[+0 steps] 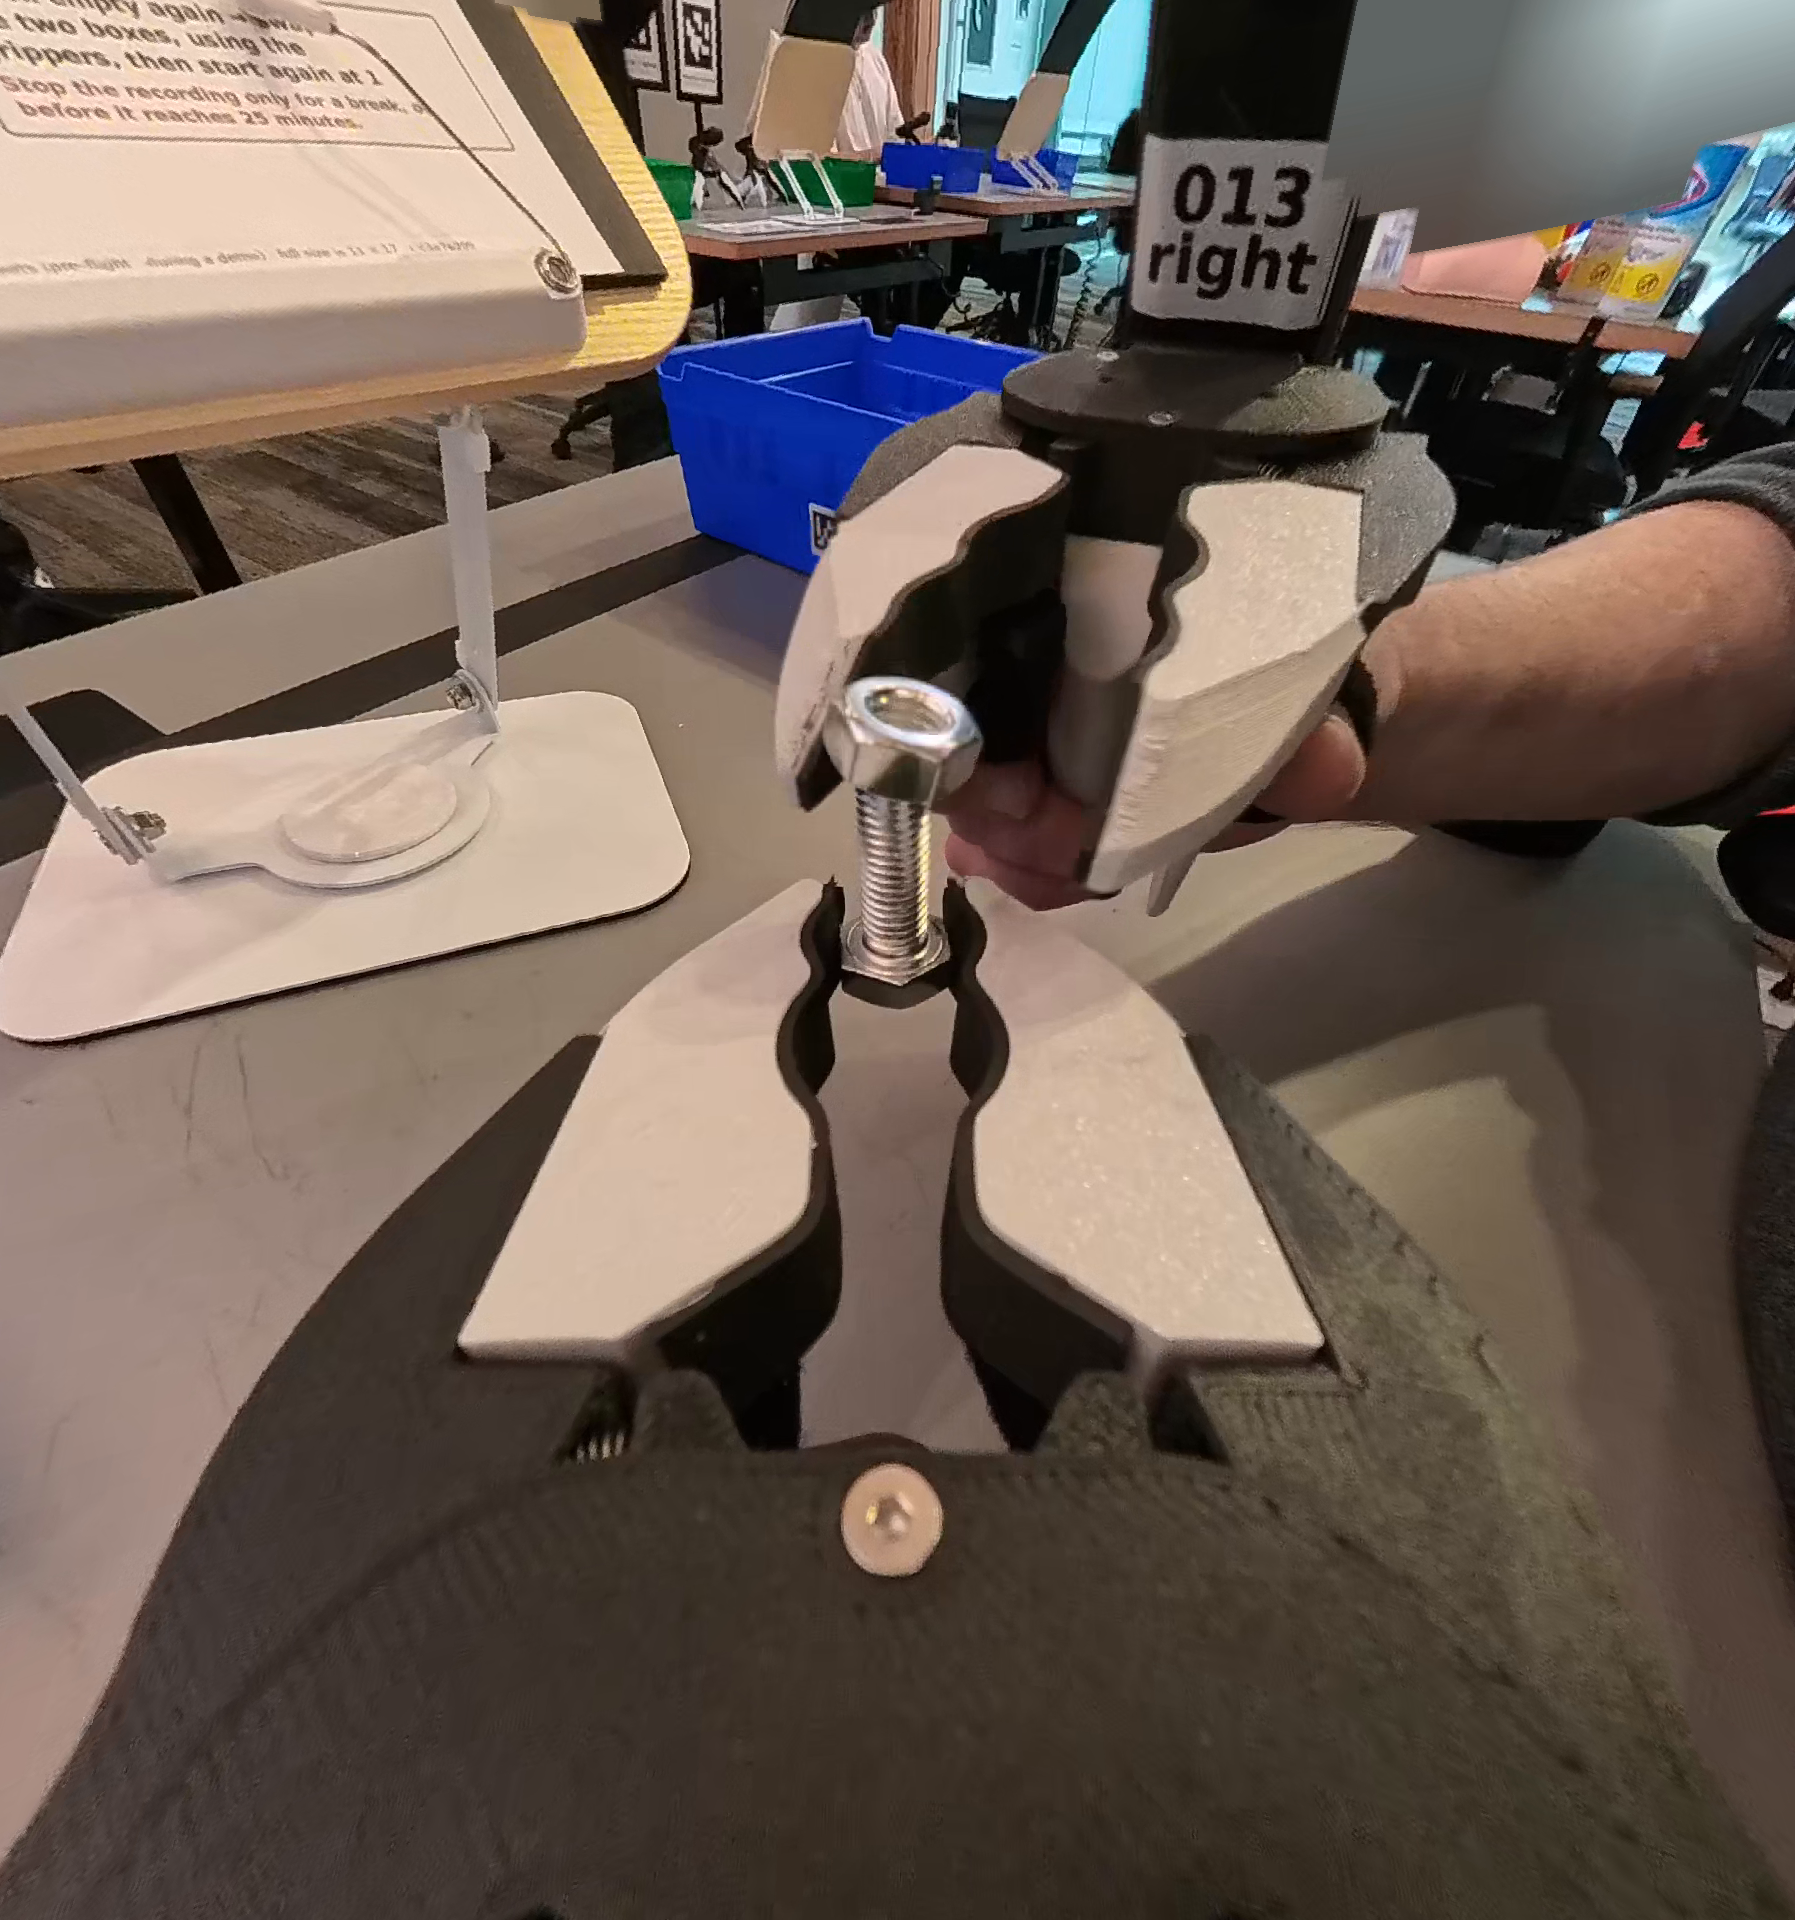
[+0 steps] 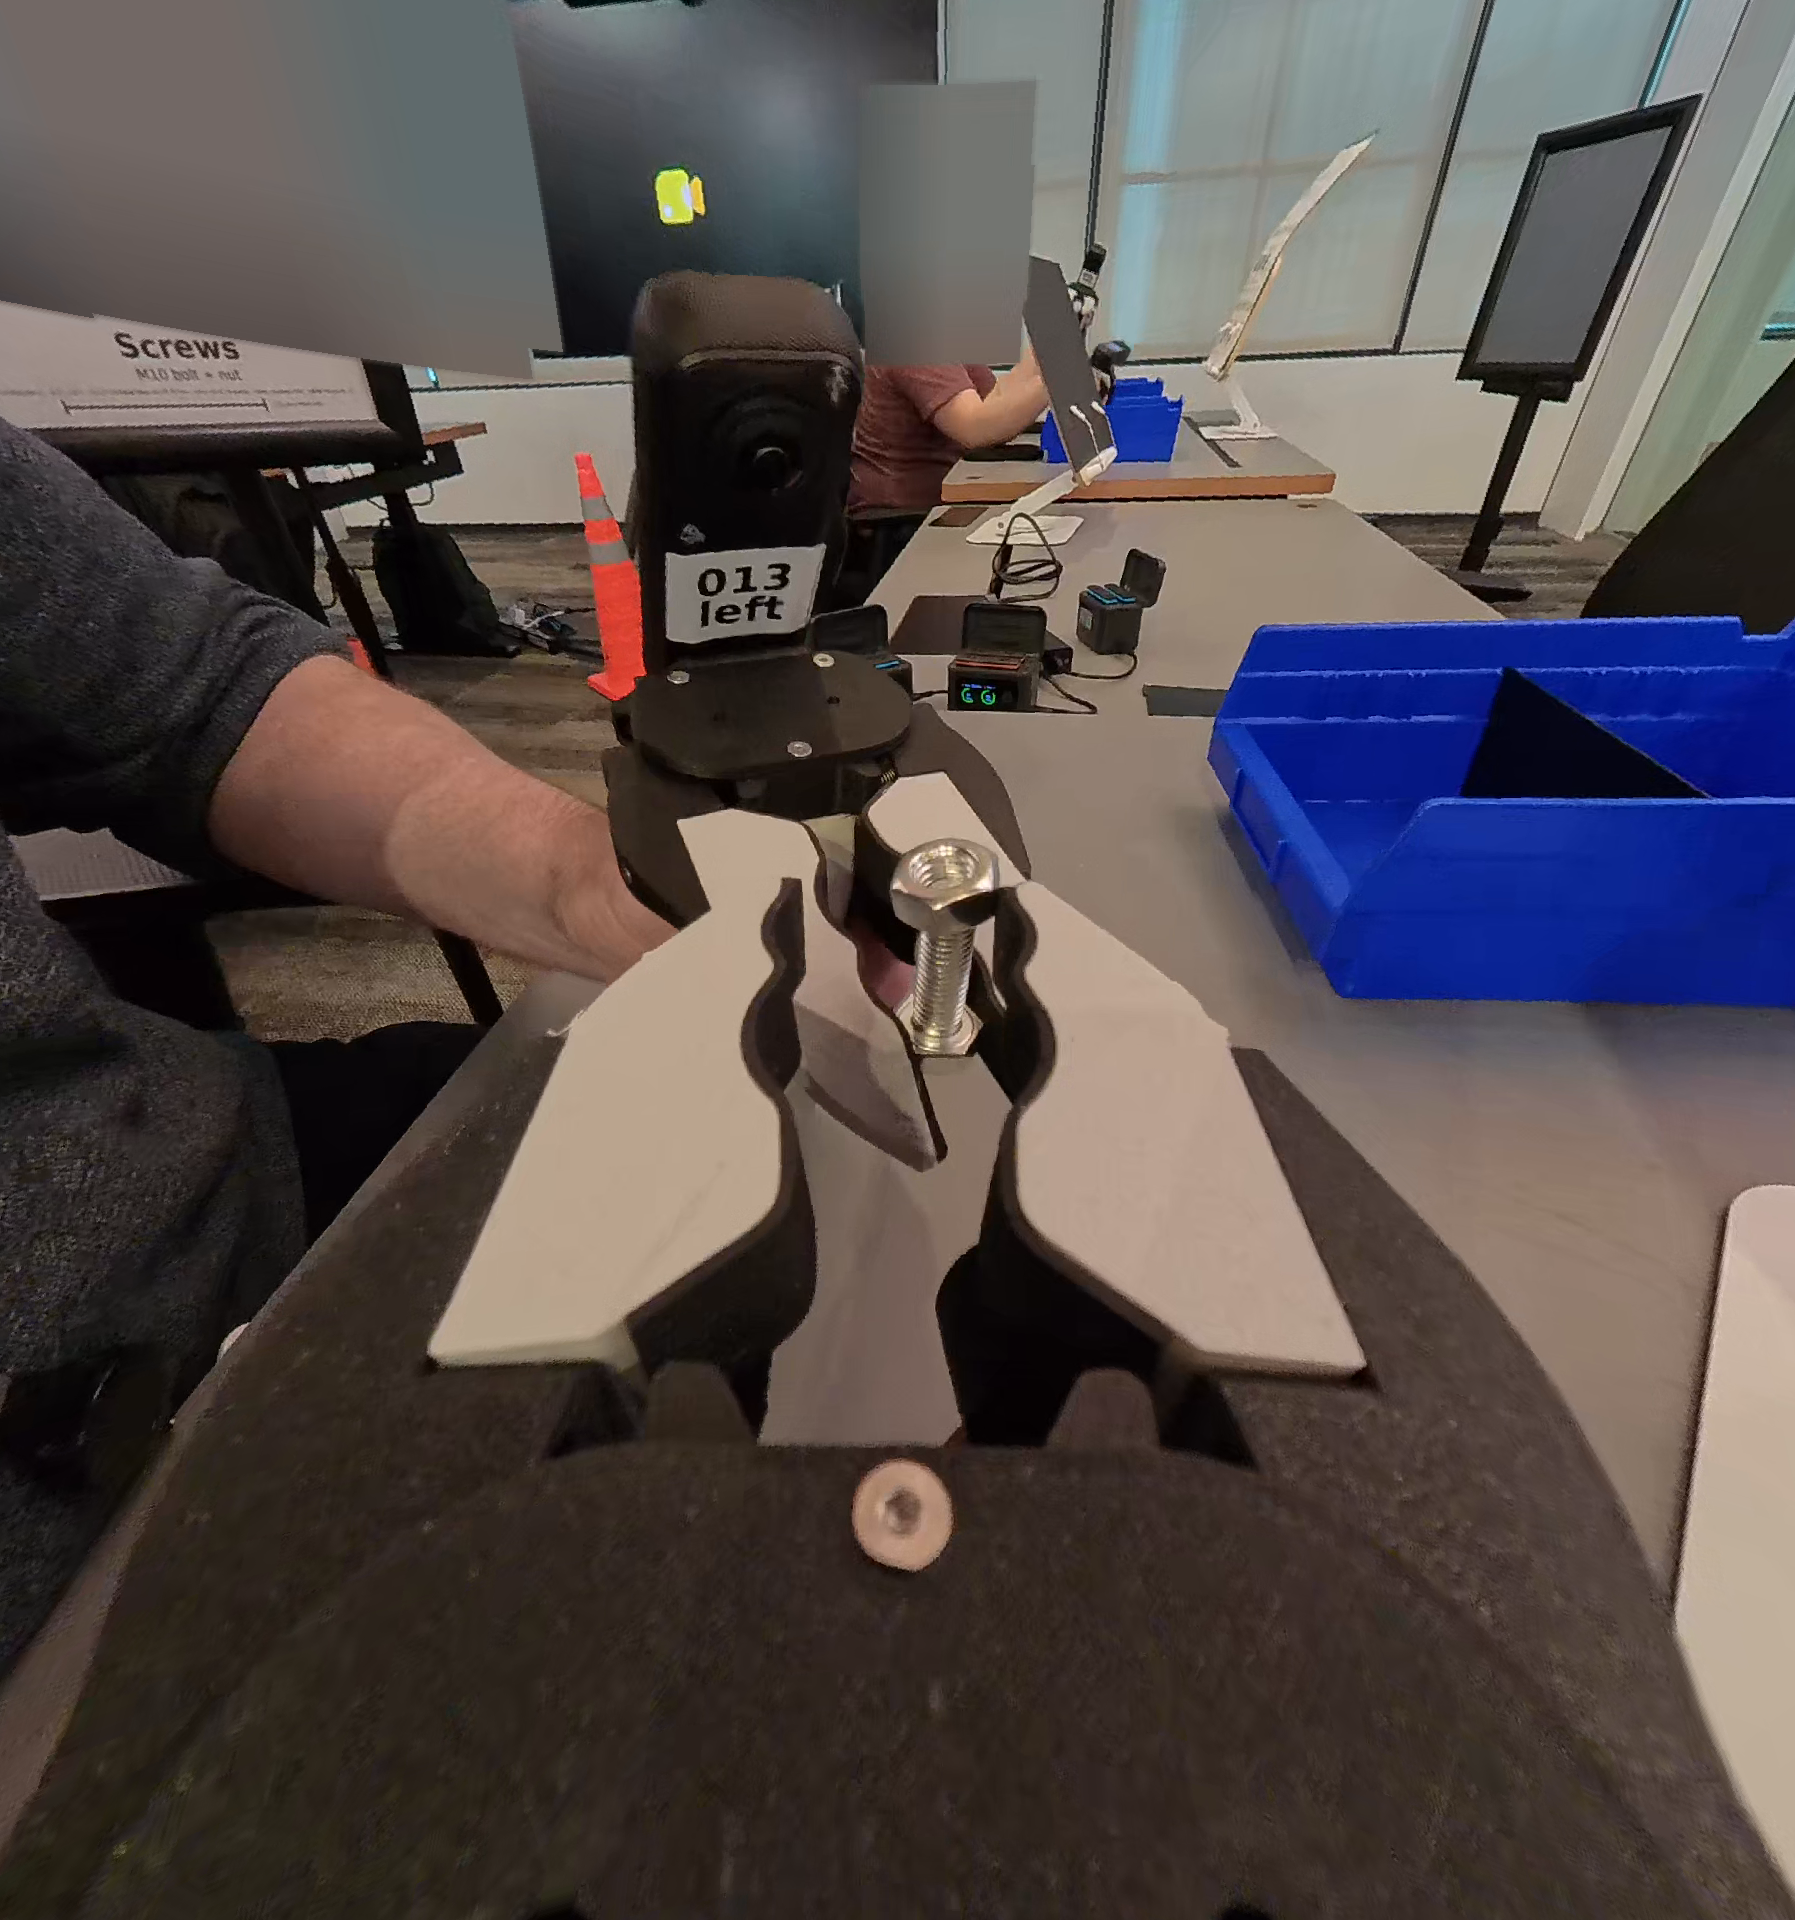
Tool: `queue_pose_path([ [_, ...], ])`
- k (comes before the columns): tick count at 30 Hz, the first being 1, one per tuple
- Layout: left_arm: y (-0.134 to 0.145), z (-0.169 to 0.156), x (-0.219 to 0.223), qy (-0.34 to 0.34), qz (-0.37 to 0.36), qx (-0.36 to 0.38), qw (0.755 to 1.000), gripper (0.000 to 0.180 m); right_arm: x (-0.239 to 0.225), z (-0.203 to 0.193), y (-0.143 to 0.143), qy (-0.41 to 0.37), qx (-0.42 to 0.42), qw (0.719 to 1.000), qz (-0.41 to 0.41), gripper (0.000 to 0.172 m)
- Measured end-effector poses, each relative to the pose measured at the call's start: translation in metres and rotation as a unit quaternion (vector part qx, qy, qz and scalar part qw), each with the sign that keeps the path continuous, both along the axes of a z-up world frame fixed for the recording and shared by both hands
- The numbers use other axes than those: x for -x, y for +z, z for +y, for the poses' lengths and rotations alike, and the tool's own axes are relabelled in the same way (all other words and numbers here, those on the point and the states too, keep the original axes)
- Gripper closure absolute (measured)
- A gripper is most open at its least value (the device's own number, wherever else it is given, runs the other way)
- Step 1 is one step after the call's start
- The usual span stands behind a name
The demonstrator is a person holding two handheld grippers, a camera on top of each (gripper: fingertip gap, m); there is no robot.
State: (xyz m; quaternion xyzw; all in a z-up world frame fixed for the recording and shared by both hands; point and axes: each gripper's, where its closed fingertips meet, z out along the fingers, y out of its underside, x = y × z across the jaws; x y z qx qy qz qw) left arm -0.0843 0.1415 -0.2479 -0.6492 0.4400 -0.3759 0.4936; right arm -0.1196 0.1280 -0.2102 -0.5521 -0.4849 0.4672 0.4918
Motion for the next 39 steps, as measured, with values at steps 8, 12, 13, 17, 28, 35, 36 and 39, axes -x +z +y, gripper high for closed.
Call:
queue_pose_path([
  [8, -0.003, -0.004, -0.005, -0.007, 0.006, -0.002, 1.0, 0.162, 0.0, -0.001, -0.002, -0.006, 0.003, 1.0, 0.002, 0.147],
  [12, -0.005, -0.004, -0.005, -0.015, -0.006, 0.012, 1.0, 0.162, -0.003, 0.003, -0.005, -0.016, 0.026, 0.999, 0.019, 0.152],
  [13, -0.009, -0.002, -0.004, -0.012, 0.0, 0.019, 1.0, 0.162, -0.007, 0.006, -0.006, -0.02, 0.035, 0.999, 0.027, 0.152],
  [17, -0.02, 0.007, 0.004, 0.002, 0.005, 0.032, 0.999, 0.162, -0.032, 0.01, -0.019, -0.034, 0.068, 0.997, 0.013, 0.149],
  [28, -0.022, 0.036, 0.036, 0.06, 0.026, 0.03, 0.997, 0.162, -0.015, 0.011, -0.118, -0.038, -0.01, 0.965, -0.26, 0.135],
  [35, -0.024, 0.049, 0.063, 0.087, 0.038, 0.031, 0.995, 0.162, -0.008, 0.104, -0.132, -0.126, -0.04, 0.936, -0.327, 0.126],
  [36, -0.025, 0.05, 0.064, 0.088, 0.04, 0.029, 0.995, 0.162, -0.007, 0.113, -0.133, -0.129, -0.036, 0.937, -0.324, 0.13],
  [39, -0.026, 0.053, 0.065, 0.086, 0.035, 0.035, 0.995, 0.162, -0.007, 0.132, -0.146, -0.123, -0.015, 0.931, -0.344, 0.132],
])
